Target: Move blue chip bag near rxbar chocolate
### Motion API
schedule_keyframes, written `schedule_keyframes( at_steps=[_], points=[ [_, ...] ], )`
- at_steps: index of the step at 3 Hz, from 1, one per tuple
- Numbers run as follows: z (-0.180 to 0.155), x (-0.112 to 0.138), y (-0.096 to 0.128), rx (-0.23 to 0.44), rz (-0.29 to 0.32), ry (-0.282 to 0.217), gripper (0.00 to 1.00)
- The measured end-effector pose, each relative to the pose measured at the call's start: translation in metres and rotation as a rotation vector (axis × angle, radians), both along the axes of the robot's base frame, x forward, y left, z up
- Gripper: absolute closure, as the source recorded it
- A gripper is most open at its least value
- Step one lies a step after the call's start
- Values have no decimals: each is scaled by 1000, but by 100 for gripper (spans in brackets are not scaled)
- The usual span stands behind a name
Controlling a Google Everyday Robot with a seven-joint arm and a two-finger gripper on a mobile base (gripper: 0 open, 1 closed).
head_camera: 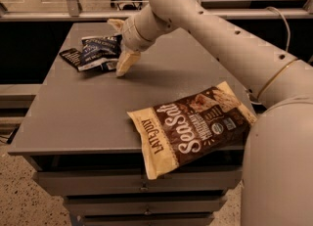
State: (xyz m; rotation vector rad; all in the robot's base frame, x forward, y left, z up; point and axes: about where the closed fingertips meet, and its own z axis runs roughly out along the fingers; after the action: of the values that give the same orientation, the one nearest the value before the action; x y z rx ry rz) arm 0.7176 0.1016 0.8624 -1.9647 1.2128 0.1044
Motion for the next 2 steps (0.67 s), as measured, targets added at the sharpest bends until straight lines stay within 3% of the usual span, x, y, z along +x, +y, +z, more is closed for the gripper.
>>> schedule_keyframes(
  at_steps=[1,2],
  points=[
    [1,0,0,0,0,0,0],
    [2,0,0,0,0,0,23]
  ],
)
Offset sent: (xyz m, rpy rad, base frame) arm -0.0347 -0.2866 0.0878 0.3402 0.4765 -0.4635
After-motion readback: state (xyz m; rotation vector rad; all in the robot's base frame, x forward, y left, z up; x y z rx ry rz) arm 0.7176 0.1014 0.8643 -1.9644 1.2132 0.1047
